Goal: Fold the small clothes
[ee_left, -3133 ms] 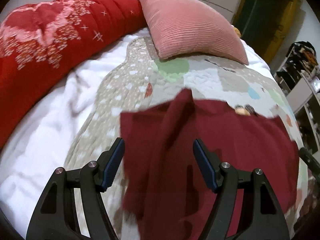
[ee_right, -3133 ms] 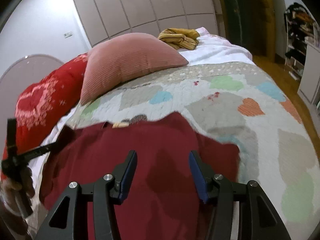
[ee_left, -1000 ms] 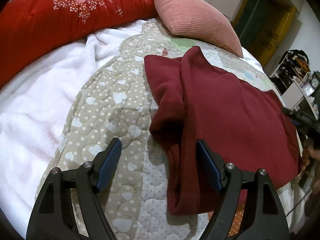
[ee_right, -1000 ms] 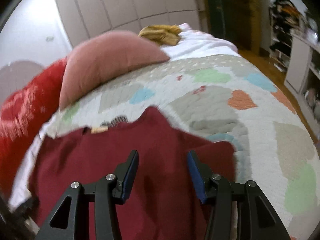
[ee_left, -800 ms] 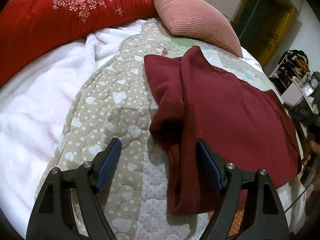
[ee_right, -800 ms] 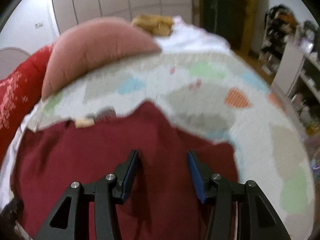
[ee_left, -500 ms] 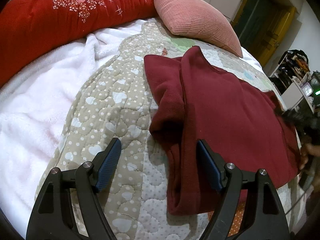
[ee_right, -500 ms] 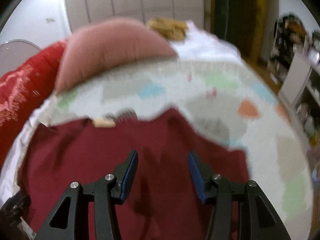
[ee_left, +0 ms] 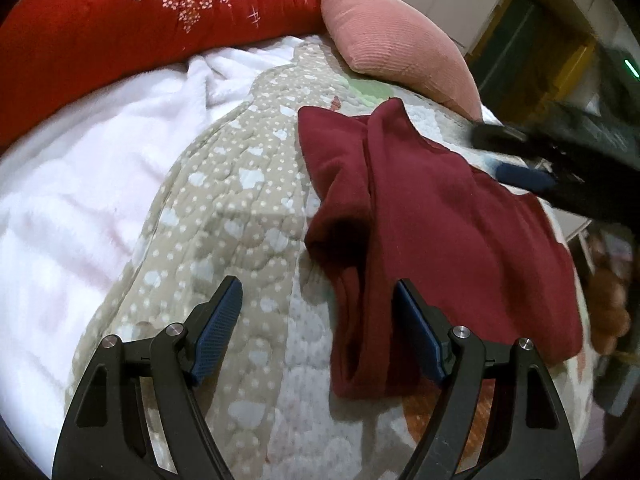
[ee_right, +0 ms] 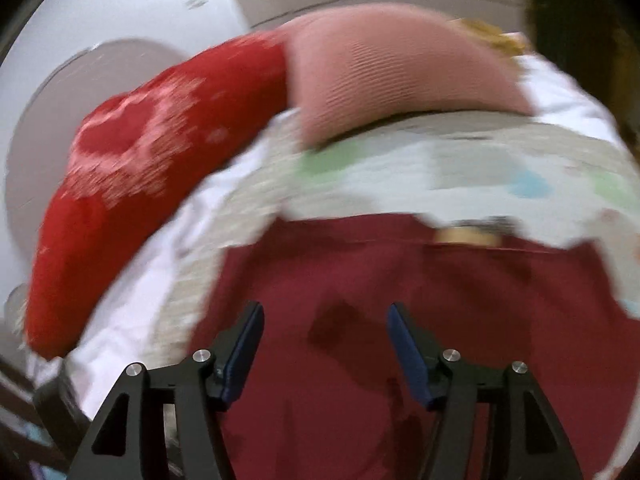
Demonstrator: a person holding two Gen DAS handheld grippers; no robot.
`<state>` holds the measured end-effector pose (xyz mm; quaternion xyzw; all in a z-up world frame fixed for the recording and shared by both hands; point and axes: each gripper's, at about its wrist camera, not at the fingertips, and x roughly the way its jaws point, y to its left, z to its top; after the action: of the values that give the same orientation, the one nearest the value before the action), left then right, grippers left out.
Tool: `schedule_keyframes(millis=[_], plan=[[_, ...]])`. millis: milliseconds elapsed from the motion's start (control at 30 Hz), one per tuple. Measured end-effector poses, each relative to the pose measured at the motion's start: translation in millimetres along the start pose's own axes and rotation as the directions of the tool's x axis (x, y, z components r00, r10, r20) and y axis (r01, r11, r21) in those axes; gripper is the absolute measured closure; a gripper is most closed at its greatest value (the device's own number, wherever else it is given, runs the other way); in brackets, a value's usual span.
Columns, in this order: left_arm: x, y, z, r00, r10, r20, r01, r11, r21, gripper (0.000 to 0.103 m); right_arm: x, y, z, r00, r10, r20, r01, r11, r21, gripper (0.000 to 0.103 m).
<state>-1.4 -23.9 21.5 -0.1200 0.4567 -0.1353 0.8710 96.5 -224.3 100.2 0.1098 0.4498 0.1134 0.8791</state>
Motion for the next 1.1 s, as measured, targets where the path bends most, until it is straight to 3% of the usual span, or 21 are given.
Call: schedule_keyframes(millis=[67, 233, 300, 467, 600, 633, 700, 733, 800, 867, 967, 1033, 1067, 1100], plan=[[0.7, 0.3, -0.5, 1.0, -0.001, -0.005, 0.001, 1.0, 0.0, 0.025, 25.8, 30.7, 5.1, 0.998, 0.028, -0.05, -0.031, 0.998, -0.054, 0.04], [2.3, 2.5, 1.9, 1.0, -0.012, -0.014, 0.012, 1.0, -0.009, 0.025, 89.8, 71.9, 16.5, 0.981, 0.0, -0.194, -0.024, 0.992, -0.122, 0.036], [2.8, 5.0, 1.8, 0.999, -0.025, -0.019, 0.025, 0.999, -0.025, 0.025, 101.4, 85.8, 19.5, 0.979, -0.062, -0.196, 0.025, 0.982, -0.185, 0.026], [2.6, 7.2, 1.7, 0.999, -0.041, -0.019, 0.04, 0.998, -0.047, 0.025, 124.9, 99.9, 20.0, 0.95, -0.189, -0.247, 0.106, 0.943, -0.316, 0.021], [4.2, 4.2, 1.1, 1.0, -0.026, -0.01, 0.026, 0.999, -0.03, 0.023, 133.3, 99.2, 17.2, 0.94, -0.239, -0.244, 0.141, 0.922, -0.362, 0.019], [4.6, 1.8, 0.4, 1.0, -0.02, -0.008, 0.02, 1.0, -0.021, 0.022, 133.2, 99.0, 16.4, 0.943, -0.237, -0.233, 0.14, 0.919, -0.37, 0.021], [5.7, -2.2, -0.1, 1.0, -0.013, -0.003, 0.013, 1.0, -0.008, 0.019, 126.8, 93.8, 15.0, 0.952, -0.242, -0.188, 0.158, 0.912, -0.378, 0.05], [7.1, -3.3, 0.7, 1.0, -0.011, -0.002, 0.011, 1.0, -0.002, 0.017, 121.9, 88.6, 14.8, 0.957, -0.237, -0.168, 0.161, 0.913, -0.376, 0.054], [8.5, -6.4, -0.1, 1.0, -0.01, 0.001, 0.01, 1.0, 0.009, 0.01, 108.4, 71.1, 16.6, 0.976, -0.158, -0.153, 0.102, 0.942, -0.321, 0.076], [9.8, -11.8, -1.0, 1.0, 0.009, 0.008, -0.009, 1.0, 0.027, 0.01, 94.3, 50.5, 19.4, 0.988, -0.066, -0.138, 0.031, 0.971, -0.238, 0.084], [9.6, -14.6, -1.1, 1.0, 0.005, 0.022, -0.006, 0.999, 0.037, 0.01, 82.2, 36.6, 18.0, 0.995, 0.021, -0.1, -0.038, 0.986, -0.164, 0.087], [7.9, -15.5, -0.7, 0.999, -0.028, 0.033, 0.026, 0.999, 0.037, 0.026, 76.9, 33.3, 15.3, 0.996, 0.05, -0.075, -0.06, 0.989, -0.138, 0.087], [8.1, -14.3, 1.2, 0.999, -0.036, 0.031, 0.035, 0.999, 0.038, 0.046, 73.7, 31.4, 13.7, 0.996, 0.062, -0.063, -0.07, 0.989, -0.13, 0.088], [8.6, -15.9, 1.4, 0.998, -0.059, 0.016, 0.058, 0.997, 0.041, 0.053, 69.9, 30.1, 12.5, 0.996, 0.071, -0.053, -0.077, 0.989, -0.124, 0.088]])
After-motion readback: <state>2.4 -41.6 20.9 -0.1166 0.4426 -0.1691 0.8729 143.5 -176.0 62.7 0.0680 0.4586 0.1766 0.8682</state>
